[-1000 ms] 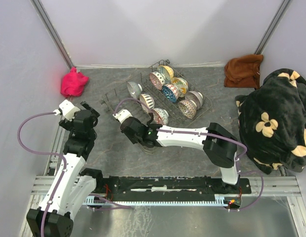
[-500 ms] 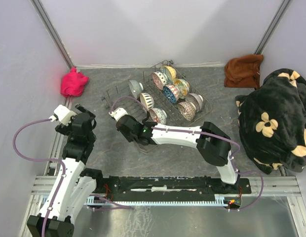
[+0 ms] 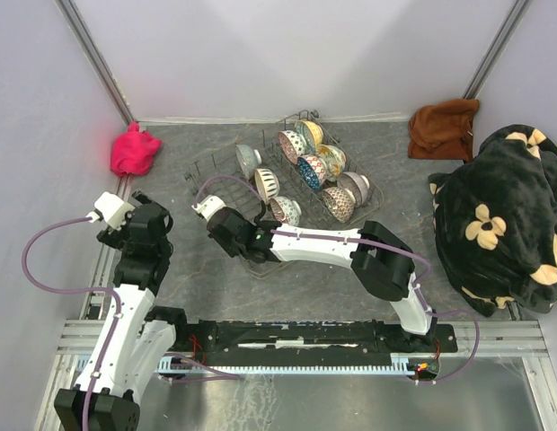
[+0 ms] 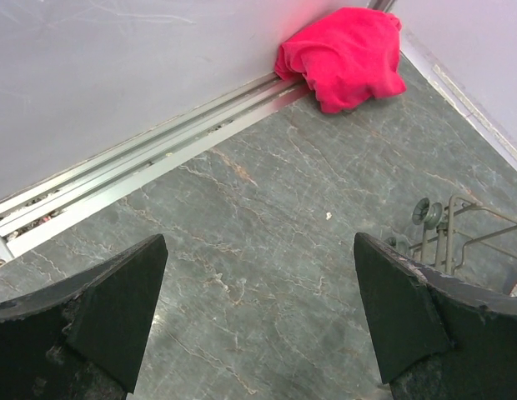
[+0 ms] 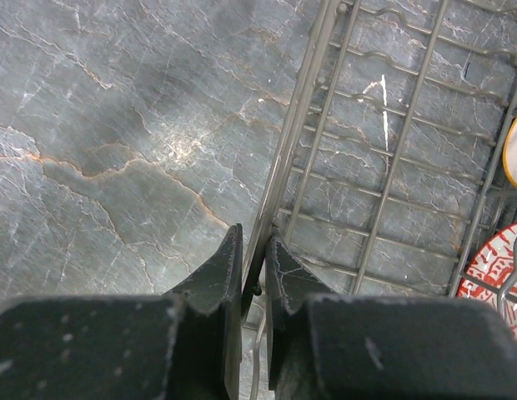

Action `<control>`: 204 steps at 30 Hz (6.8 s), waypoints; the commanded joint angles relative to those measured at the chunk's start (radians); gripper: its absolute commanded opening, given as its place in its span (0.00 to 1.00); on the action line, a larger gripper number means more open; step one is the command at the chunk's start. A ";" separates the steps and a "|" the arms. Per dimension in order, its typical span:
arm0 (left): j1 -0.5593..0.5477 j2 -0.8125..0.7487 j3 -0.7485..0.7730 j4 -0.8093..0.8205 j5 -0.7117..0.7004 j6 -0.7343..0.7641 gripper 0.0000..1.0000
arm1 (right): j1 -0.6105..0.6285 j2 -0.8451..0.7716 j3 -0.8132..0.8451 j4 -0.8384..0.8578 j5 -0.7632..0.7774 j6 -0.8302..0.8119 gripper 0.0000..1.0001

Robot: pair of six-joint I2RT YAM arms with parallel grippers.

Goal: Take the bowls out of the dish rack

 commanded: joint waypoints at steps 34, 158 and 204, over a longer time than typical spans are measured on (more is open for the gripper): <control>0.064 -0.008 -0.019 0.059 0.012 -0.016 0.99 | 0.219 0.064 0.095 0.294 -0.144 0.120 0.36; 0.071 0.078 -0.049 0.186 0.408 0.013 0.99 | 0.109 -0.235 0.011 -0.099 0.916 -0.308 0.01; 0.071 0.003 0.025 0.165 0.713 -0.011 0.99 | -1.085 0.139 0.453 -0.249 -0.356 0.200 0.01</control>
